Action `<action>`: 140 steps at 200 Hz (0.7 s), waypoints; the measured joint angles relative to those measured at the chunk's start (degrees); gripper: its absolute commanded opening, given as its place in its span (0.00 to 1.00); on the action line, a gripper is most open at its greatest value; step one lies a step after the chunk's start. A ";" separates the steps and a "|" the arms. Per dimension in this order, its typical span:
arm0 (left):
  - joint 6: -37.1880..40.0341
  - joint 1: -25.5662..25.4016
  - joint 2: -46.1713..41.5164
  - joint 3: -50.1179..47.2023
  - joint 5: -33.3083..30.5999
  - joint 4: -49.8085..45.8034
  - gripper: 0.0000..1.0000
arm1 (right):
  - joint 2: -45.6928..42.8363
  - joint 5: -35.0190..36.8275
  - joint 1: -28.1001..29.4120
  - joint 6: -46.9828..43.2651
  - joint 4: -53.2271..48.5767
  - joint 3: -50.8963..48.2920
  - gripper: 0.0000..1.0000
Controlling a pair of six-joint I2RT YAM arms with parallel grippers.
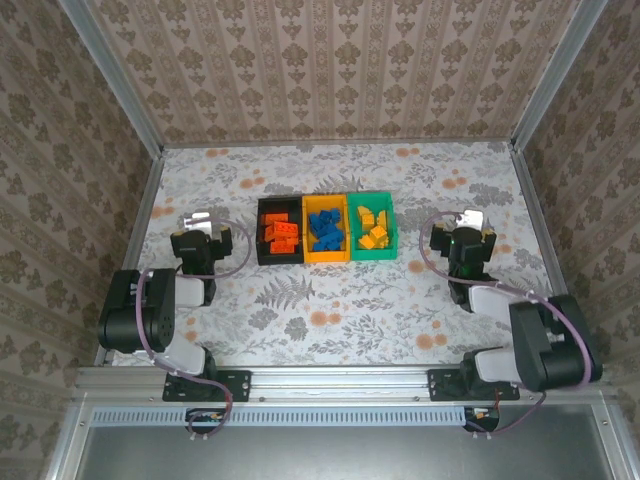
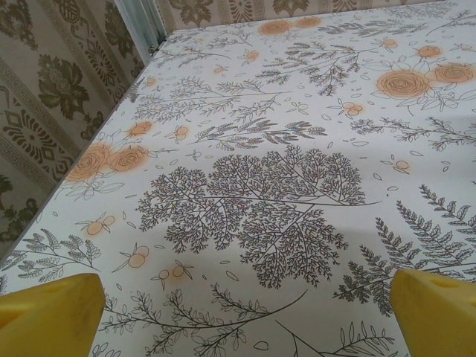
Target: Sort the legos into containers by color
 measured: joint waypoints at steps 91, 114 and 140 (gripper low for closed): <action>0.00 0.00 0.00 0.00 0.17 0.00 1.00 | 9.66 -7.89 -2.38 -1.03 11.10 0.94 1.00; 0.00 0.00 0.00 0.00 0.17 0.00 1.00 | 9.68 -7.96 -2.38 -1.03 11.76 0.94 1.00; 0.00 0.00 0.00 0.00 0.20 0.00 1.00 | 9.73 -7.96 -2.38 -1.03 12.04 0.94 1.00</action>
